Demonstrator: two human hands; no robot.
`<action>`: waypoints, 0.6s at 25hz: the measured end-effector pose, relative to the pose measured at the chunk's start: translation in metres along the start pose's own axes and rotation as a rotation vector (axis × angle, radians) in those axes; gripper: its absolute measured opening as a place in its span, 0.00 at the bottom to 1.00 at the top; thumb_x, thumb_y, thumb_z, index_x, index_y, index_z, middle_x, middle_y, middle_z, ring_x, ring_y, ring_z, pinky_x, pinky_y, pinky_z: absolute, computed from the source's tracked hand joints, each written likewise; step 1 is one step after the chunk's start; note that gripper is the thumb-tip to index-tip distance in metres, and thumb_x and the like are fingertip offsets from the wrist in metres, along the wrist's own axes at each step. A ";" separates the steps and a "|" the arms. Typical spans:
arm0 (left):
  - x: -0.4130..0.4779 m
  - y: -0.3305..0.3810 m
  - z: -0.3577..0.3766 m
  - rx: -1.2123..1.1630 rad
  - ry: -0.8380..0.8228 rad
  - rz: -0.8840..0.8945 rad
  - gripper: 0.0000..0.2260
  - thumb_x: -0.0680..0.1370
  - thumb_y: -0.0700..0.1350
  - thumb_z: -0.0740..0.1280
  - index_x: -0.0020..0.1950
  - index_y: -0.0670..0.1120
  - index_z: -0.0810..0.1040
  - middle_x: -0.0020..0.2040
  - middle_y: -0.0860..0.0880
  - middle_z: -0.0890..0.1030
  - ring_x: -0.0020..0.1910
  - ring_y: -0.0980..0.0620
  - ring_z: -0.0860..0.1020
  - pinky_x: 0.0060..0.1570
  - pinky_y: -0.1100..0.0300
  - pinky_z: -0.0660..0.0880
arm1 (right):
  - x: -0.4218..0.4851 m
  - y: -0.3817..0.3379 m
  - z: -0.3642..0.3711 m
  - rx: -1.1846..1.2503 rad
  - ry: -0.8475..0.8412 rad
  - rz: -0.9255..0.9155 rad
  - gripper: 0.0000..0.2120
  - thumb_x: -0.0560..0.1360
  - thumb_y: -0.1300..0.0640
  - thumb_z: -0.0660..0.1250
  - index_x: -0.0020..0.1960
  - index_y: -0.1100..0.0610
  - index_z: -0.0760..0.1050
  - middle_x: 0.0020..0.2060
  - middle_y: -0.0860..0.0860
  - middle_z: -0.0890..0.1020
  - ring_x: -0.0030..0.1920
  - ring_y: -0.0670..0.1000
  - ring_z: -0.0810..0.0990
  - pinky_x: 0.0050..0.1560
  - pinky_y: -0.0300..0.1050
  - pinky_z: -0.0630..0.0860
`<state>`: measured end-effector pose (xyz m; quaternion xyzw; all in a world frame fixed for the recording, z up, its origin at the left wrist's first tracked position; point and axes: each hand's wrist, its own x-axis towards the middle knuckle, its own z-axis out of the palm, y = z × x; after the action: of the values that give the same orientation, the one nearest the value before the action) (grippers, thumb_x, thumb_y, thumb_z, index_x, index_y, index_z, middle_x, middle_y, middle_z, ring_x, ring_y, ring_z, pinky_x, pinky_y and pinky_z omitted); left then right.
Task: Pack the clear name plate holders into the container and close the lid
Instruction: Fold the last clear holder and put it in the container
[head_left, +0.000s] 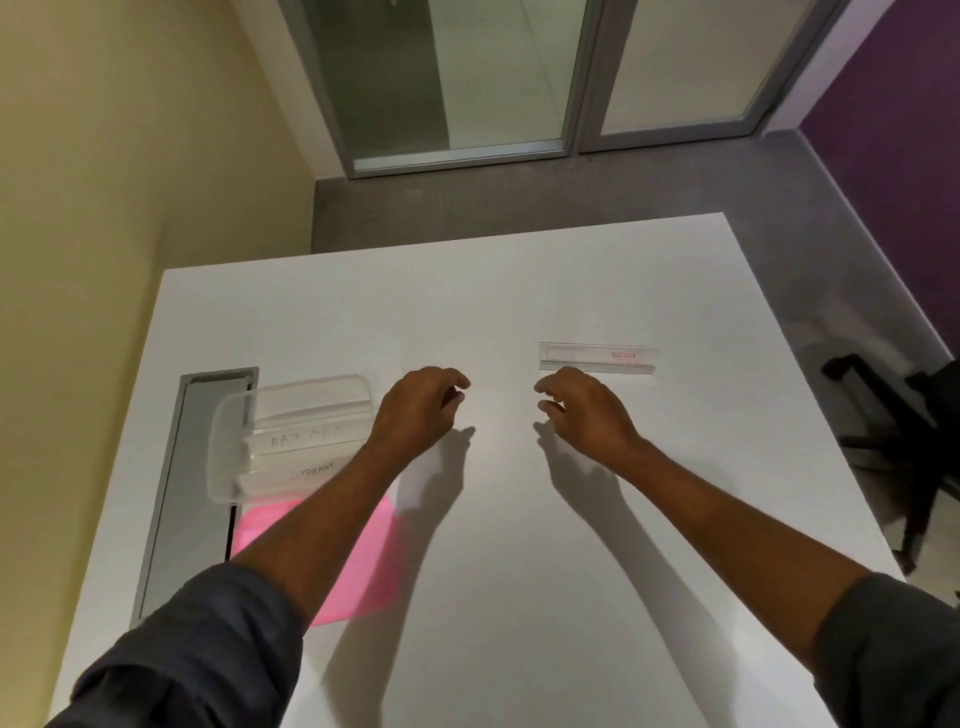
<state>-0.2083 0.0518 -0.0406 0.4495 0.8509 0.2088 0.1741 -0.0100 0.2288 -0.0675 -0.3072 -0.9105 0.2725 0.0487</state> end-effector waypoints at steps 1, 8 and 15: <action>0.007 0.011 0.007 -0.016 -0.017 -0.009 0.10 0.82 0.44 0.69 0.61 0.51 0.84 0.49 0.52 0.86 0.52 0.49 0.82 0.52 0.51 0.80 | 0.000 0.016 -0.009 0.016 0.019 0.047 0.10 0.79 0.60 0.73 0.60 0.55 0.84 0.54 0.51 0.84 0.54 0.55 0.83 0.52 0.54 0.81; 0.065 0.052 0.062 -0.149 -0.069 -0.120 0.12 0.80 0.41 0.70 0.62 0.44 0.86 0.51 0.47 0.89 0.54 0.48 0.85 0.56 0.61 0.78 | 0.016 0.122 -0.055 0.352 0.158 0.551 0.04 0.75 0.63 0.75 0.42 0.56 0.84 0.42 0.52 0.87 0.38 0.36 0.85 0.37 0.26 0.77; 0.109 0.071 0.109 -0.417 -0.032 -0.408 0.14 0.78 0.44 0.73 0.63 0.43 0.85 0.52 0.44 0.89 0.54 0.46 0.85 0.61 0.59 0.76 | 0.034 0.165 -0.047 0.665 0.297 0.819 0.07 0.75 0.65 0.77 0.51 0.66 0.84 0.43 0.56 0.83 0.38 0.53 0.81 0.39 0.38 0.81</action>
<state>-0.1647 0.2004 -0.1089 0.2267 0.8597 0.3328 0.3144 0.0625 0.3800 -0.1178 -0.6399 -0.5645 0.4959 0.1610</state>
